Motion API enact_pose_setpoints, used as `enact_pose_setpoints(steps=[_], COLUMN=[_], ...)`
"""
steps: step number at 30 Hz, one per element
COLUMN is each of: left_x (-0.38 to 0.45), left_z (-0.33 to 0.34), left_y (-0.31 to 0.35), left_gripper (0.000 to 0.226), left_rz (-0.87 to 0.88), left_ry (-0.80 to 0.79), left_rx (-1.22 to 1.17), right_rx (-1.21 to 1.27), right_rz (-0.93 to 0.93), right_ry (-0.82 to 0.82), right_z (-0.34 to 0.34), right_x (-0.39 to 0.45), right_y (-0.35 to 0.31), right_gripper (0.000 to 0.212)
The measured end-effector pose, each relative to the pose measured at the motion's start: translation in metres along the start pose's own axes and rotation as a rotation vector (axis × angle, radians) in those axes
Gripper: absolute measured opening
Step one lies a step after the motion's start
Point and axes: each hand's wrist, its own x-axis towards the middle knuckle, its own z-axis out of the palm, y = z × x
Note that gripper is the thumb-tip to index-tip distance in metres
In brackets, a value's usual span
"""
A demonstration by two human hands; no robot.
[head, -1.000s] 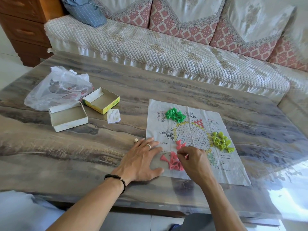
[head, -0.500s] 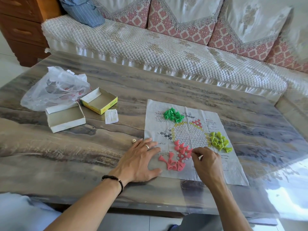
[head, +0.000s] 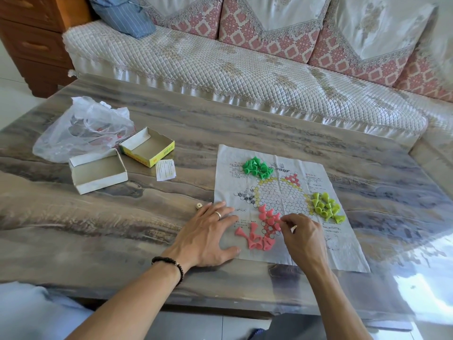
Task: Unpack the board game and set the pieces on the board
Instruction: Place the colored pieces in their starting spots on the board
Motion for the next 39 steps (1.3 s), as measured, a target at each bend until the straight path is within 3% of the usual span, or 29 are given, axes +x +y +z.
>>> enact_pose_setpoints(steps=[5,10,13,26,31,39], left_x=[0.0,0.0,0.0,-0.001,0.0,0.0], left_z=[0.0,0.0,0.0,-0.001,-0.001,-0.001], left_y=[0.0,0.0,0.0,0.002,0.002,0.002], left_gripper=[0.08,0.08,0.081,0.082,0.081,0.081], left_rz=[0.012,0.018,0.014,0.021,0.016,0.014], left_ry=[0.017,0.026,0.026,0.03,0.03,0.04], left_rx=[-0.004,0.003,0.006,-0.006,-0.01,-0.01], right_rx=[0.063,0.11,0.136,0.109,0.159,0.133], right_rz=[-0.001,-0.079,-0.059,0.081,0.03,0.054], right_ry=[0.064,-0.135,-0.159,-0.109,-0.042,0.029], right_z=[-0.007,-0.006,-0.006,-0.015,-0.018,-0.017], right_x=[-0.011,-0.028,-0.032,-0.046,-0.046,-0.024], right_y=[-0.006,-0.011,-0.011,0.007,0.002,0.002], right_gripper=[0.005,0.004,0.007,0.019,0.004,0.008])
